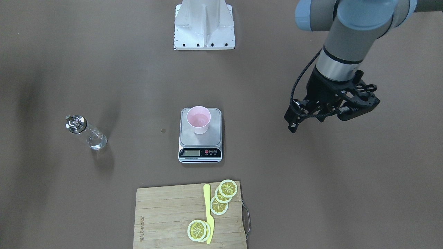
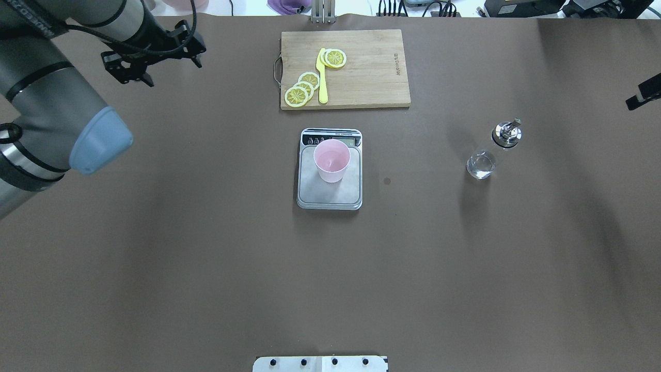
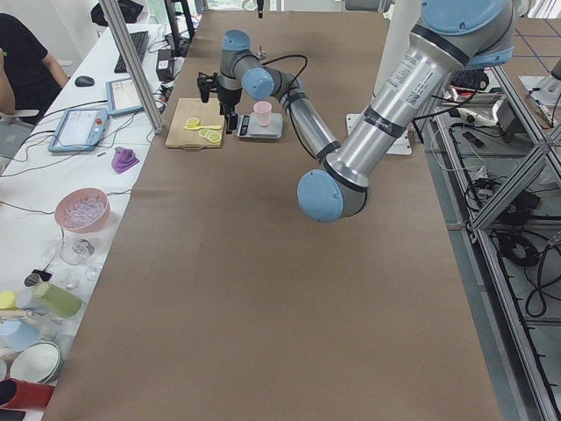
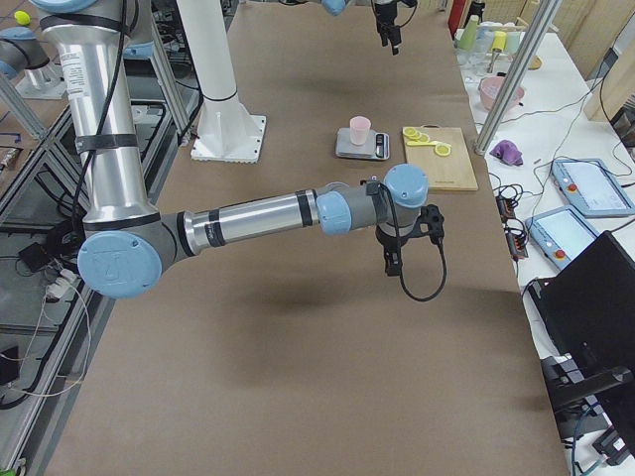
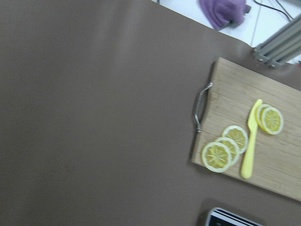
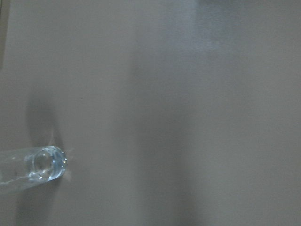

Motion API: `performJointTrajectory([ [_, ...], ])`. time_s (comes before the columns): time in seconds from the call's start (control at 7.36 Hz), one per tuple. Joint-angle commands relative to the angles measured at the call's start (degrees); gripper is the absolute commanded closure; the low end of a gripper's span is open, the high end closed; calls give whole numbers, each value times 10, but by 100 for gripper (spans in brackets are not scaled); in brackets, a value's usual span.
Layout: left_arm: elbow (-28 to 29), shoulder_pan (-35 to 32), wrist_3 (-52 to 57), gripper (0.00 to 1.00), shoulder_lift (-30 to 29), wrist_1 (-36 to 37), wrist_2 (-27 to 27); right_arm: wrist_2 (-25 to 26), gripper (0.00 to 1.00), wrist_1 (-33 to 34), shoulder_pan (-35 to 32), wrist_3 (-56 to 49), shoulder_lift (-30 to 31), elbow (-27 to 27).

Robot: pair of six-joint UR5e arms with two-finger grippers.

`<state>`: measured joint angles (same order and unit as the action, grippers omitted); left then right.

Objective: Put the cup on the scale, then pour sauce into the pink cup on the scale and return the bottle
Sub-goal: 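Withdraw the left gripper away from the scale toward its rest pose, then reach the right gripper toward the glass sauce bottle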

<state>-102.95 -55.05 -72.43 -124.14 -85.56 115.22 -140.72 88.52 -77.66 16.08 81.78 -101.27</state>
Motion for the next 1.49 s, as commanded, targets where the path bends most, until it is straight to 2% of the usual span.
performJointTrajectory([
  [0.0, 0, -20, 58, 2, 36, 1, 1, 18, 0, -2, 44, 54, -29, -53],
  [0.27, -1, -24, 81, 2, 39, 3, 1, 61, 0, -6, 77, 55, -40, -69],
  [0.54, -1, -25, 88, 2, 35, 3, 0, 78, 0, -6, 102, 130, 11, -157],
  [0.68, -4, -27, 88, 2, 33, 3, 0, 109, 0, -6, 135, 190, 35, -206],
  [0.81, -8, -27, 88, 2, 31, 4, -1, 128, 0, -8, 161, 236, 48, -218],
  [0.95, -9, -26, 88, 2, 31, 3, -2, 142, 0, -49, 179, 266, 71, -219],
  [1.09, -16, -26, 88, 1, 30, 4, -3, 189, 0, -157, 208, 267, 145, -215],
  [1.22, -21, -26, 88, 2, 30, 5, -3, 221, 0, -256, 231, 285, 171, -199],
  [1.36, -22, -25, 87, 2, 30, 5, -4, 223, 0, -273, 241, 299, 171, -196],
])
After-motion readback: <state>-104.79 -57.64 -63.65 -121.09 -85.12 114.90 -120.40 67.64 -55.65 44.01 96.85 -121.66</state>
